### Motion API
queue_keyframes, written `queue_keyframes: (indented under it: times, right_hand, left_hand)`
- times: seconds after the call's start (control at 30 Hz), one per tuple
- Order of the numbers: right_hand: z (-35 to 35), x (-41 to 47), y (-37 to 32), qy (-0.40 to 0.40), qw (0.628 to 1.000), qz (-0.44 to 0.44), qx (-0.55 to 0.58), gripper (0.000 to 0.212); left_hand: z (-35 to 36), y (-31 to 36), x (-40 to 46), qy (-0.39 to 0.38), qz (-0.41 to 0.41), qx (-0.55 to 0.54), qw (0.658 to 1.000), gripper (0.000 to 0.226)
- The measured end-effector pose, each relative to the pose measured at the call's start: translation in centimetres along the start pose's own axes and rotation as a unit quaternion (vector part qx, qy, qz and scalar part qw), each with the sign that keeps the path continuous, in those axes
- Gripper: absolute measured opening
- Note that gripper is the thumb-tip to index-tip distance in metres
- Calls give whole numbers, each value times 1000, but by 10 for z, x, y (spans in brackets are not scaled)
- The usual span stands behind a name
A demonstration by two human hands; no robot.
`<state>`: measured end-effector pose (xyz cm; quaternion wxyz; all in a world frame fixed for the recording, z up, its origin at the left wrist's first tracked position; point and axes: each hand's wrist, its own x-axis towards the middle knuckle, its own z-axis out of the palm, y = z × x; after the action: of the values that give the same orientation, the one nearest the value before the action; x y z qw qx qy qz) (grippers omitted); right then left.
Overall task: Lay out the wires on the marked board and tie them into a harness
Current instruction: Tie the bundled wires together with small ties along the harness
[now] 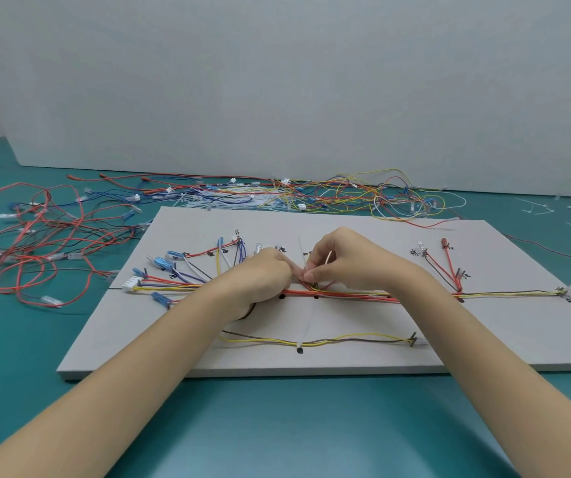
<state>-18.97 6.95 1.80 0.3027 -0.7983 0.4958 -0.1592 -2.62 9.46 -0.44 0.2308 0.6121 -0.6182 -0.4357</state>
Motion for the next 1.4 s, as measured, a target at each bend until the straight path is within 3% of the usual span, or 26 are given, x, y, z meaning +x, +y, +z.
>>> queue_keyframes:
  times: [0.2, 0.3, 0.4, 0.6, 0.7, 0.87, 1.03, 1.4]
  right_hand:
    - [-2, -1, -3, -16, 1000, 20, -1, 15]
    - [0, -4, -4, 14, 1000, -12, -15, 24]
    - [2, -5, -3, 40, 997, -43, -48, 18]
    - [4, -3, 1, 57, 994, -43, -88, 14]
    - [6, -2, 2, 72, 991, -45, -105, 15]
    - [5, -4, 3, 75, 991, -45, -101, 18]
    - [7, -5, 2, 70, 990, -43, -111, 20]
    - [8, -12, 11, 65, 996, -37, -56, 15]
  left_hand:
    - [2, -2, 1, 13, -5, 4, 1000, 36]
    - [3, -2, -1, 14, -4, 18, 1000, 26]
    - [3, -1, -3, 7, 8, 21, 1000, 28]
    - [3, 1, -9, 39, 14, 46, 998, 34]
    - [6, -1, -8, 48, 19, 47, 998, 25]
    - [12, -1, -9, 115, 36, 48, 992, 23]
    - [5, 1, -6, 273, 109, 64, 954, 16]
    - [15, 1, 6, 227, 185, 101, 951, 16]
